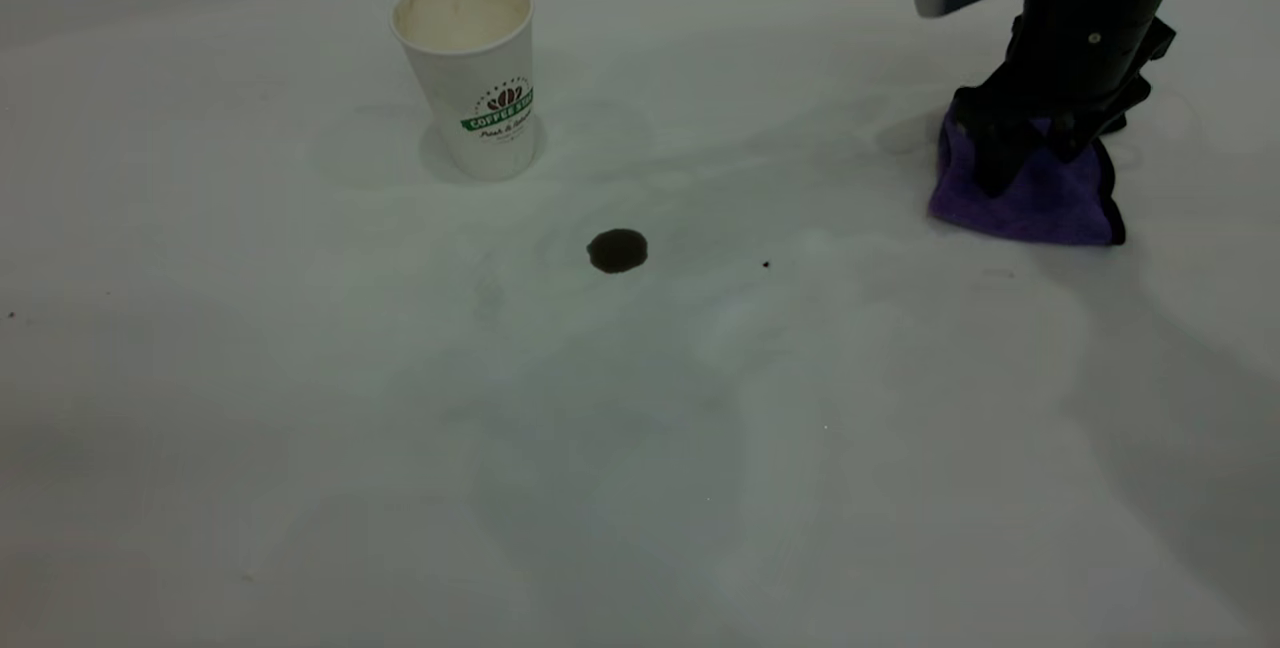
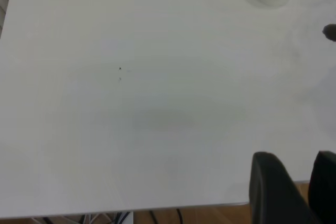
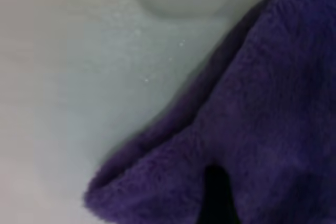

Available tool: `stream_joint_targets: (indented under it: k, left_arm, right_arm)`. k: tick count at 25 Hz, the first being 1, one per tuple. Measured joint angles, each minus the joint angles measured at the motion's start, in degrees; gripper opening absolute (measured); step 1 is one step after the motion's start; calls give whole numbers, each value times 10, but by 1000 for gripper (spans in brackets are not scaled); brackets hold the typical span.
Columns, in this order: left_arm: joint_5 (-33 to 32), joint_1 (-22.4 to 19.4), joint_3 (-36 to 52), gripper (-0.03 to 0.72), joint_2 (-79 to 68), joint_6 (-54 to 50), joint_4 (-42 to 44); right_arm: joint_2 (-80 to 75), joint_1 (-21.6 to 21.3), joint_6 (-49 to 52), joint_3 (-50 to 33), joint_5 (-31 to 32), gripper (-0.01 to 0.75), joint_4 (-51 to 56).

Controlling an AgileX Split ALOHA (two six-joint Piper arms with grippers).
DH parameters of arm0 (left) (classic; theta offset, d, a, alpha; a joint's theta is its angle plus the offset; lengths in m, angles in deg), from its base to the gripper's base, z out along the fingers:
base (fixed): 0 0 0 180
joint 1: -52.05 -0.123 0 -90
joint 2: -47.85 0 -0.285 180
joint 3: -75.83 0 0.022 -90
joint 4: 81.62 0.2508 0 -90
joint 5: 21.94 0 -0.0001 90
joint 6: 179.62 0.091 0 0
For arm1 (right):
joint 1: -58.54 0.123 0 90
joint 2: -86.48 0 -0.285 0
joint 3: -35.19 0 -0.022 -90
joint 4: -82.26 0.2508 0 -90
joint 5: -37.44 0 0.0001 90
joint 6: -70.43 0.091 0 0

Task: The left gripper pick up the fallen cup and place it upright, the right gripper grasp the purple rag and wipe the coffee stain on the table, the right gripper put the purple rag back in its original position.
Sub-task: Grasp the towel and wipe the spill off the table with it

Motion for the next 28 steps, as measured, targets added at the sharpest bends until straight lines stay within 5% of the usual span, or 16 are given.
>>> stream_joint_targets:
  k: [9, 13, 28]
  left_arm:
    - [0, 0, 0, 240, 0, -1, 0]
    - [0, 0, 0, 240, 0, -1, 0]
    - [0, 0, 0, 240, 0, -1, 0]
  right_arm:
    - [-15, 0, -9, 8, 1, 69, 56]
    - [-15, 22, -65, 8, 3, 51, 110]
    - [-18, 262, -100, 8, -6, 49, 280]
